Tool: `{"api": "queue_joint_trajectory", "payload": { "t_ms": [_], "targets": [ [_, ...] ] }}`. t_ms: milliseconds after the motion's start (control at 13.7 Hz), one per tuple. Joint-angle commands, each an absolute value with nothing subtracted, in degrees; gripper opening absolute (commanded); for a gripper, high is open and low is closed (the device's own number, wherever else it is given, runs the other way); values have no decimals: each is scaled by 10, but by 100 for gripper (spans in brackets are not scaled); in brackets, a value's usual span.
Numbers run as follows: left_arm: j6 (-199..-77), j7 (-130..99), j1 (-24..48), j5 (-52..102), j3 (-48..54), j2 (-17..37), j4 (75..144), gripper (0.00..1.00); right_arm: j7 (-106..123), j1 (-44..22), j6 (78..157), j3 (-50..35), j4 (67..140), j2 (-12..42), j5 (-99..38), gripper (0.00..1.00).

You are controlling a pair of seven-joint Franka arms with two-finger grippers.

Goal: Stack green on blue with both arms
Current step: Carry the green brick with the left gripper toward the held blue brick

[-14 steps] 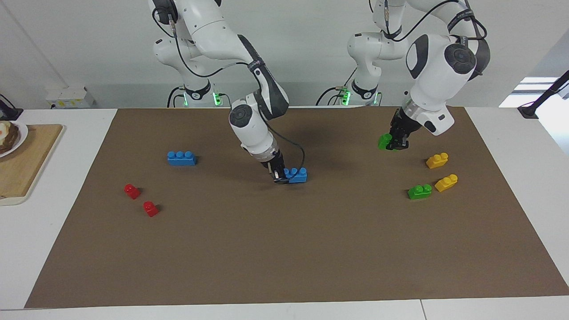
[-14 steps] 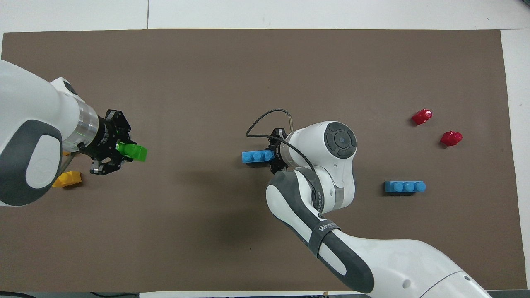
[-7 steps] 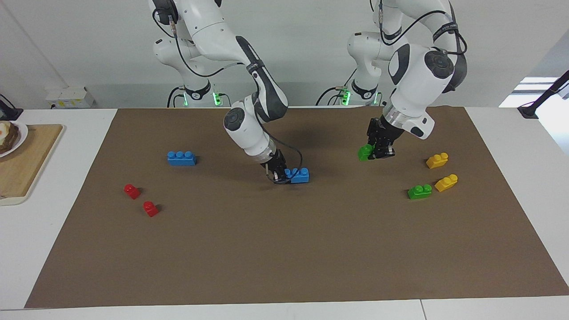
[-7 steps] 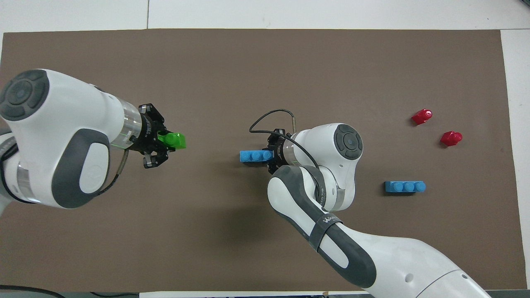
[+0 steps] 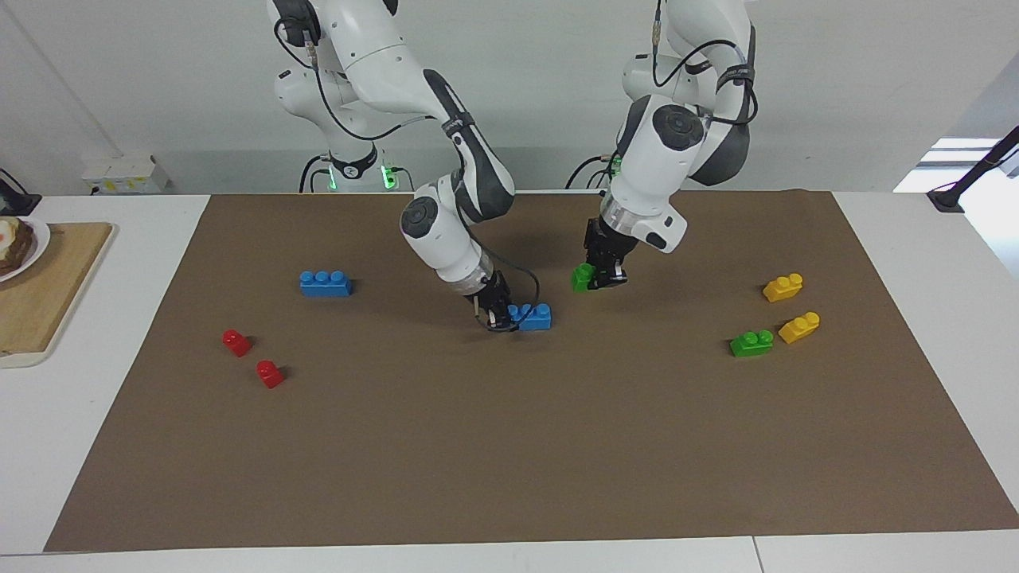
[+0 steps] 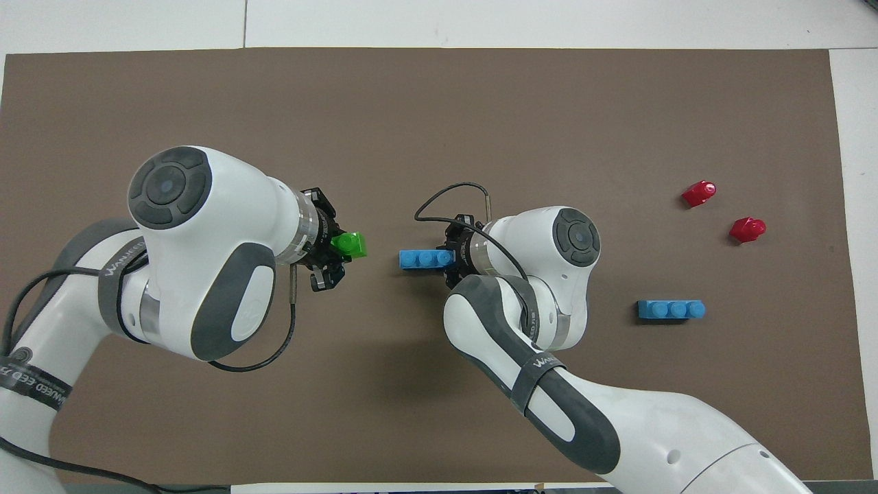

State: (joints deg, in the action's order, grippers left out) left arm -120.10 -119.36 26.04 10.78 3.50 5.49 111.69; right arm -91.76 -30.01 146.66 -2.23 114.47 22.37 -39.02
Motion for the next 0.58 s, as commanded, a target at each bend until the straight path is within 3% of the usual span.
{"api": "queue_joint_trajectory", "payload": {
  "t_ms": [0,510],
  "targets": [
    [-1247,-1259,293,79,25,87,1112,0,-893,-303,1491,-21,1151,228,-412,0],
    [-1244,-1322,337,53,25,148,1052,0,-889,-303,1491,-21,1151,230,-412,0]
  ]
}}
